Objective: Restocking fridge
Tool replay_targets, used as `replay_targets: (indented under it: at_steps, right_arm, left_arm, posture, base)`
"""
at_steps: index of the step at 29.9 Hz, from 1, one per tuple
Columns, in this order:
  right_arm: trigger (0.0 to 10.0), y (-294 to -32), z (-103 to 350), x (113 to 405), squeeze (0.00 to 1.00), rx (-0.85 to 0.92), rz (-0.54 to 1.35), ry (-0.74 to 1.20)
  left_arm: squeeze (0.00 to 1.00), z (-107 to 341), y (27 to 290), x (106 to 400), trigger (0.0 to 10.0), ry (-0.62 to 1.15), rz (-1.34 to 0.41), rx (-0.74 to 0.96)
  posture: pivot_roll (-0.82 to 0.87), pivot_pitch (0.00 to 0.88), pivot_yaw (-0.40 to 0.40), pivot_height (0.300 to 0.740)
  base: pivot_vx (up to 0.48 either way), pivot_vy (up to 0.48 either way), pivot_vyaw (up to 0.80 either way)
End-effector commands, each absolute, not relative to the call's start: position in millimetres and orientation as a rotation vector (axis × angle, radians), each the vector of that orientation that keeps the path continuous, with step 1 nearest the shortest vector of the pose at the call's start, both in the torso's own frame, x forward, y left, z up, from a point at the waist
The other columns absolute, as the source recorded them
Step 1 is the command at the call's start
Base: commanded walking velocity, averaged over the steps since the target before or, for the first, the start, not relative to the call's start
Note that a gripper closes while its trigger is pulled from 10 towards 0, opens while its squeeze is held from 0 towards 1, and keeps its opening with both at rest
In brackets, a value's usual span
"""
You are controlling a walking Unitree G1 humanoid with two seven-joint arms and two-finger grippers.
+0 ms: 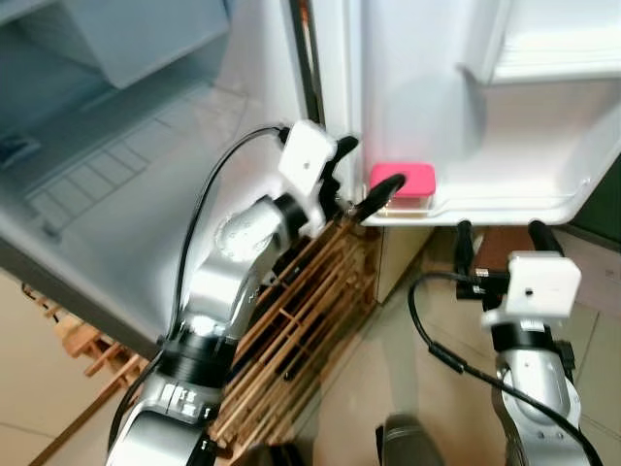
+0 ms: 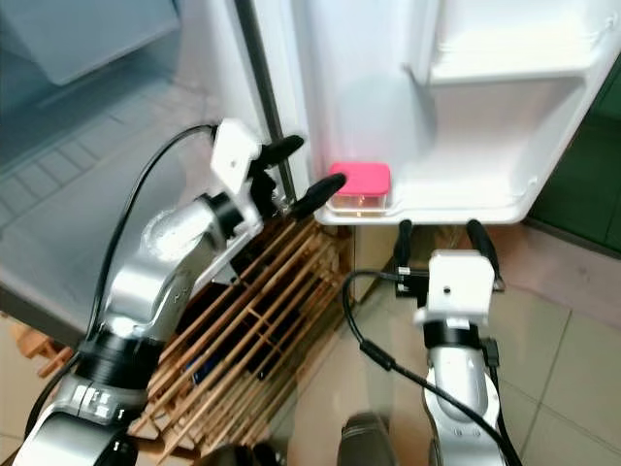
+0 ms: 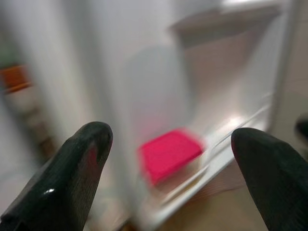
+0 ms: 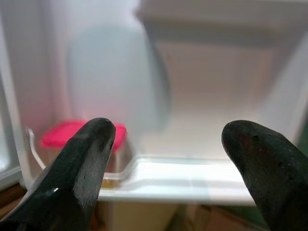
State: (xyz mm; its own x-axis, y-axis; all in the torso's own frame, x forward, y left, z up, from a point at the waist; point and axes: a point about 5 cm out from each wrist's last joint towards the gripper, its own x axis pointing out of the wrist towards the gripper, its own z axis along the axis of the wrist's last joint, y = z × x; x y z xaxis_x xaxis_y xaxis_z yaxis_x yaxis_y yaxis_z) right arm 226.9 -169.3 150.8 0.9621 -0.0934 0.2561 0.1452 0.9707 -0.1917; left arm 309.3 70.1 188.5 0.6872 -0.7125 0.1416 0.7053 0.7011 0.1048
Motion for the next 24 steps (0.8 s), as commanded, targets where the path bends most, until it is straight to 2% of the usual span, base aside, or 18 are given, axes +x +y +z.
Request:
replay_targets:
  at_steps: [1,4,5,7,10,16,24]
  right_arm:
    - [10.0,-170,150,232,0.0,-0.195,-0.113,-0.255]
    - [10.0,-180,149,247,0.0,-0.172,-0.125,-0.259]
    - [10.0,-180,149,247,0.0,-0.172,-0.125,-0.259]
    - [10.0,-187,147,251,0.0,-0.113,-0.167,-0.247]
    - [10.0,-187,148,250,0.0,-0.102,-0.17,-0.267]
    - [10.0,-185,141,247,0.0,-0.096,-0.147,-0.248]
    - [10.0,-177,131,250,0.0,-0.09,-0.086,-0.213]
  left_arm:
    - [0.0,184,79,307,10.0,-0.158,-0.722,0.076]
    - [0.0,154,100,302,10.0,-0.071,-0.526,0.126]
    - [0.0,154,100,302,10.0,-0.071,-0.526,0.126]
    - [0.0,135,121,300,10.0,-0.033,-0.356,0.172]
    - [0.0,119,143,292,10.0,-0.005,-0.204,0.129]
    - [0.0,123,140,285,10.0,-0.005,-0.207,0.144]
    - [0.0,135,119,303,10.0,-0.028,-0.27,0.114]
  posture:
    - [-0.15,0.0,0.094,0.725]
    - [-0.14,0.0,0.069,0.725]
    - [-0.14,0.0,0.069,0.725]
    - [-0.14,0.0,0.059,0.725]
    - [-0.14,0.0,0.049,0.725]
    - [-0.13,0.0,0.027,0.725]
    - [-0.14,0.0,0.027,0.725]
  base:
    - [0.0,0.0,0.0]
    - [0.0,0.0,0.0]
    - [0.0,0.0,0.0]
    - [0.0,0.0,0.0]
    - [0.0,0.0,0.0]
    - [0.0,0.0,0.0]
    - [0.0,0.0,0.0]
